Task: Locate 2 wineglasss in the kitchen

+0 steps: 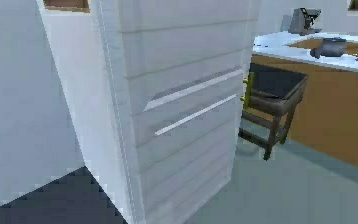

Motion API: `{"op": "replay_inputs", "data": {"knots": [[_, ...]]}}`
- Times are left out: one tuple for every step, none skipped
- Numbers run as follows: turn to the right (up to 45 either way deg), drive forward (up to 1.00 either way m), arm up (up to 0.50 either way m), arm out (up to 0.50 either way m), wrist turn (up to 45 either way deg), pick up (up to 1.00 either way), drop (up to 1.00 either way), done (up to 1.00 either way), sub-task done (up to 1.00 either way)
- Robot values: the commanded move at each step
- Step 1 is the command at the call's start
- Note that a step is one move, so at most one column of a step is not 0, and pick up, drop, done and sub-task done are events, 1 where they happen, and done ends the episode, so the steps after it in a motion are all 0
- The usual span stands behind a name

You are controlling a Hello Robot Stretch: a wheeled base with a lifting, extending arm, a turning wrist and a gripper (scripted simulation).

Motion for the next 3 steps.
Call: {"op": "replay_inputs", "data": {"knots": [[0.0,0.45,0.0,0.0,0.0,0.0,0.0,0.0,0.0],[45.0,0.0,0.0,0.0,0.0,0.0,0.0,0.0,0.0],[6.0,0.0,0.0,0.0,0.0,0.0,0.0,0.0,0.0]]}}
